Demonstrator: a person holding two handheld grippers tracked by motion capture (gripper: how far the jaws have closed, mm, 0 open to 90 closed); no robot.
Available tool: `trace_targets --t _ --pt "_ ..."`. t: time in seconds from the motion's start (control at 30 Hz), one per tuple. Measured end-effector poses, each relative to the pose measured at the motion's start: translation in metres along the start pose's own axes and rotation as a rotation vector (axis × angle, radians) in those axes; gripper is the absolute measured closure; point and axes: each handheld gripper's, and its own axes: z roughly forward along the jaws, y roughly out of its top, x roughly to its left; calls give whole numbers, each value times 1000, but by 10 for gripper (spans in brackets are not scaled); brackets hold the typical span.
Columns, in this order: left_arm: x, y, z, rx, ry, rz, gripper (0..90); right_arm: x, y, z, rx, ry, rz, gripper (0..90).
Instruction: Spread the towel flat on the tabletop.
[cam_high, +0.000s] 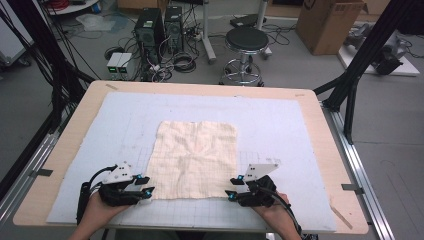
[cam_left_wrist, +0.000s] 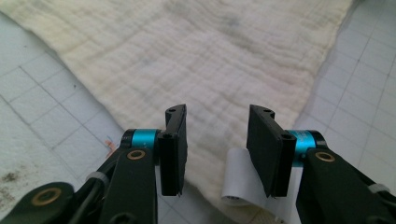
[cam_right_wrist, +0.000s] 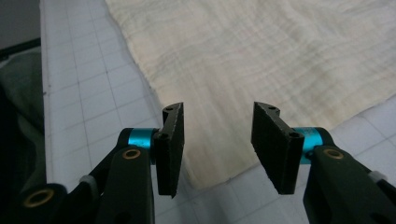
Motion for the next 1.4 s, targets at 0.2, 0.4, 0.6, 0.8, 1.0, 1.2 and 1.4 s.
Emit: trace_targets --t 0.2,0.4,0.6,0.8,1.0,1.2,1.4 --pt "-2 -1 3 23 12 30 643 3 -1 10 51 0 -35 602" --pt "-4 -1 5 20 33 39 799 2 -2 9 45 1 -6 770" --pt "-5 1 5 23 26 37 883 2 0 9 57 31 10 884" --pt "-8 2 0 -4 26 44 886 5 -1 2 36 52 12 886" --pt "-12 2 -7 -37 18 45 887 7 -3 -6 11 57 11 886" --pt "-16 -1 -12 -36 11 52 887 13 -5 -9 20 59 6 885" --pt "-19 -3 -14 -33 0 44 887 19 -8 -11 20 67 2 885"
